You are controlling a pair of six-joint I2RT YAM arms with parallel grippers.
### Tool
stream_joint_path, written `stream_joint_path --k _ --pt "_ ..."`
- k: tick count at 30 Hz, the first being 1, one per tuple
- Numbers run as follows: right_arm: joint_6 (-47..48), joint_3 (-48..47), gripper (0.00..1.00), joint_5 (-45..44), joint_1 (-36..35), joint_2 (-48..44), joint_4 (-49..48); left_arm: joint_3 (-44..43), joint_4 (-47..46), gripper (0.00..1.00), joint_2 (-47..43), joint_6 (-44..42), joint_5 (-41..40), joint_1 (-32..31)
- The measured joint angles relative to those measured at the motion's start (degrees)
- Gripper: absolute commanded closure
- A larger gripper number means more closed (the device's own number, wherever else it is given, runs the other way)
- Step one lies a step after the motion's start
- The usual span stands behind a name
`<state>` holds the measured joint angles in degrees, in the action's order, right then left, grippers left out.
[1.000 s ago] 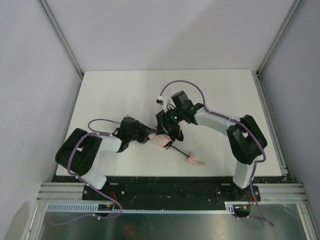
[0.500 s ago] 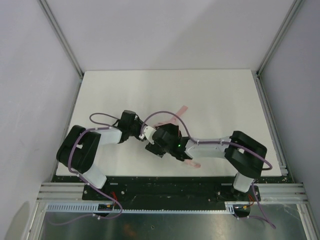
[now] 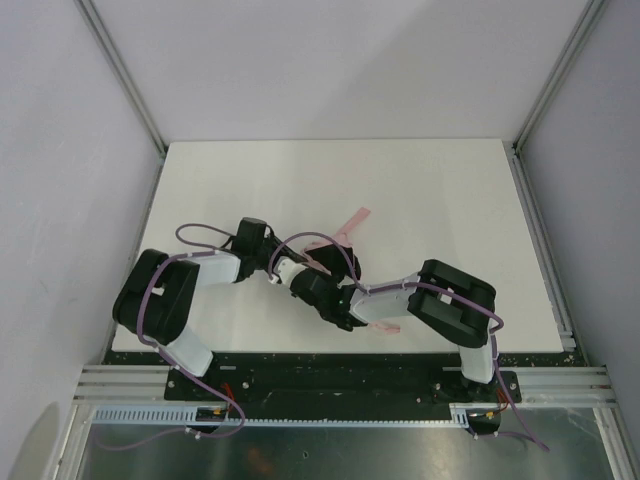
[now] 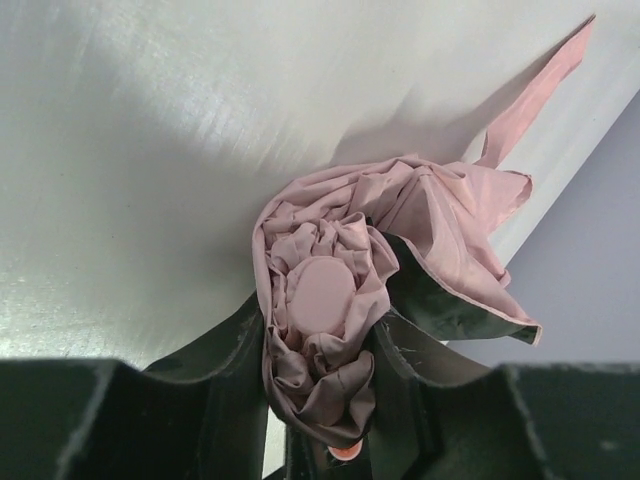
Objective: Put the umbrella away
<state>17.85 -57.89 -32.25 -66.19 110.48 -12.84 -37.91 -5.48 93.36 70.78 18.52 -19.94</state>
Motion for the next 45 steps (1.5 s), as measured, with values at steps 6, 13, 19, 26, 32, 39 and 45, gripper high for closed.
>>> stream_joint_path --k 6,13,19,26,32,39,45 --pt "-1.9 -0.9 0.99 2.0 0.9 0.1 1.4 -1.1 1.4 0.38 -0.2 -3.7 -0.5 0.2" --pt "-8.0 -2.7 1.00 13.0 6.4 -0.4 2.7 -1.2 5.5 0.01 -5.0 -9.6 -1.1 1.0" --pt "-13.4 -3.2 1.00 28.2 12.1 -1.0 2.2 -0.8 8.0 0.01 -13.1 -13.0 -3.8 3.0" --pt "-21.5 -3.6 1.00 49.5 19.3 0.7 -0.7 2.9 5.4 0.01 -20.1 -12.6 -4.3 5.4" --pt "-31.5 -4.0 1.00 64.4 25.2 4.3 -5.8 5.6 3.0 0.01 -18.0 -9.7 -3.9 5.5" --pt "-38.1 -6.7 1.00 73.4 26.7 8.2 -8.0 5.6 -0.7 0.01 -11.5 -4.7 -3.5 5.4" --pt "-41.3 -8.6 1.00 77.7 26.8 10.0 -7.5 5.4 -3.1 0.06 -8.0 -0.2 -4.2 4.2"
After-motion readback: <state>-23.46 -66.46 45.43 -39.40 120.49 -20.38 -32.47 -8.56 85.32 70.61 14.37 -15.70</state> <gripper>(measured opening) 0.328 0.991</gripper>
